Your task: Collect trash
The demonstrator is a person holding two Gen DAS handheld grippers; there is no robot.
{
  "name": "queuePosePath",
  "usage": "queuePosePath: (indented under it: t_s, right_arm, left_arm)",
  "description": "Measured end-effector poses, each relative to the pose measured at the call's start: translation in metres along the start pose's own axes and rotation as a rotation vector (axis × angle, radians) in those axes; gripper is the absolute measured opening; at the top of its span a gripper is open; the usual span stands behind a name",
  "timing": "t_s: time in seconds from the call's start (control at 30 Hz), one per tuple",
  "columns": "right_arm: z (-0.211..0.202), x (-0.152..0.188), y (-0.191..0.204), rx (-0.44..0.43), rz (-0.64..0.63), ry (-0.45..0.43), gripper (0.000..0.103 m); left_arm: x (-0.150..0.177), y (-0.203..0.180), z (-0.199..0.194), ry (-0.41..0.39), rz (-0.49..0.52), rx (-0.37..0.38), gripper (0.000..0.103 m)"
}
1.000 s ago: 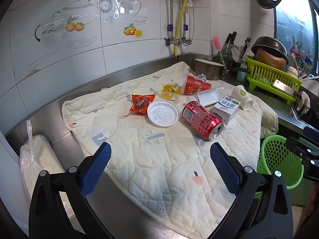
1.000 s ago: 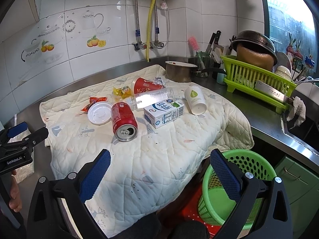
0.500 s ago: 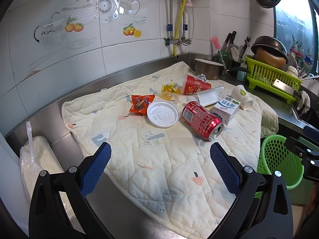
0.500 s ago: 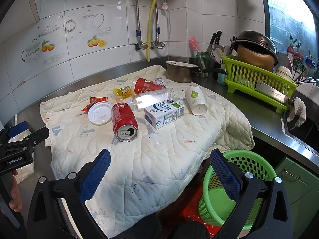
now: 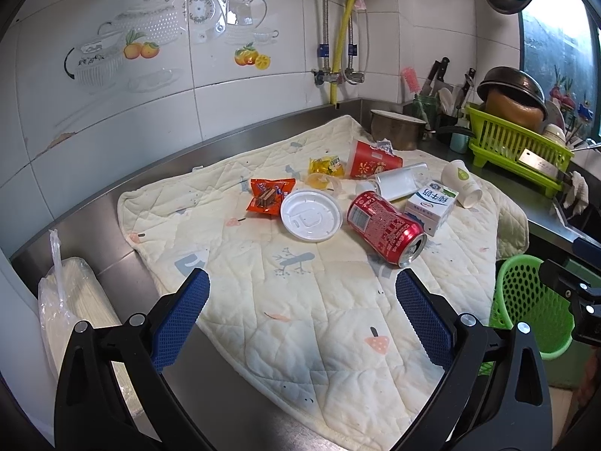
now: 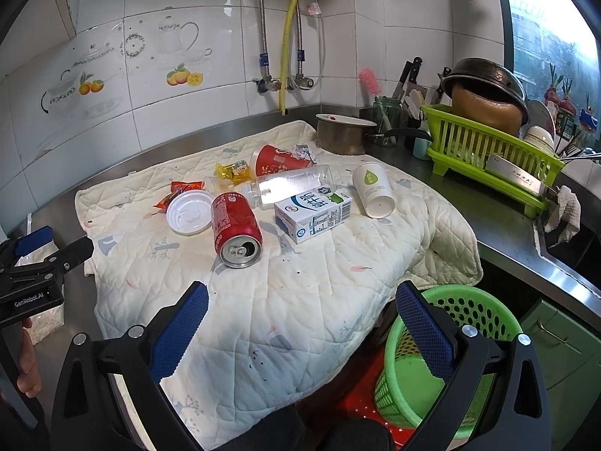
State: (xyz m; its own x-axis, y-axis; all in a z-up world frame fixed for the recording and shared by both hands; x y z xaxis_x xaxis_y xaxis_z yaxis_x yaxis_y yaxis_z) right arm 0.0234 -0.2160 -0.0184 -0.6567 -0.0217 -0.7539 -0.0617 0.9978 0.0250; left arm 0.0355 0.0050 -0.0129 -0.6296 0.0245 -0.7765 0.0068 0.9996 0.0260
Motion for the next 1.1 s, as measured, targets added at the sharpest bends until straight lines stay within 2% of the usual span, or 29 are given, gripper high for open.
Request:
queuePosePath:
  t_s: [0.47, 0.83, 1.1]
  right_arm:
    - [0.02, -0.007, 0.009, -0.032, -0.047, 0.008, 0.097]
    - [0.046, -0.022, 0.022, -0.105, -0.092, 0.035, 0.097]
    - [0.082, -0.045, 0.044, -0.214, -0.134, 0.092, 0.096]
  left_arm:
    - [0.001, 0.012, 0.015, 0.029, -0.028, -0.025, 0.098]
    - [-0.004, 0.024, 0.029, 0.043, -0.048, -0.038, 0.098]
    - [-0.004, 0.037, 0.042, 0.06, -0.06, -0.047, 0.097]
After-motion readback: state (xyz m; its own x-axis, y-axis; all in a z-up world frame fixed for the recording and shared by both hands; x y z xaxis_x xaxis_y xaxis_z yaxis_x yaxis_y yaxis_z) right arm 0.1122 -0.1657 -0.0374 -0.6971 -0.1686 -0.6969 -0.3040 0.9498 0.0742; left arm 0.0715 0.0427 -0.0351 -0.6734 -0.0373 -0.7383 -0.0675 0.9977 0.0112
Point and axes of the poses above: each gripper's, at about its wrist camera, not at the fingertips, and z roughly the way its jaws point, y to its left, x to its underside, the point moved 4 cm from there along z, roughly the way its jaws point, and after that the axes turned 5 degrees about y, right-handed, at the moved point
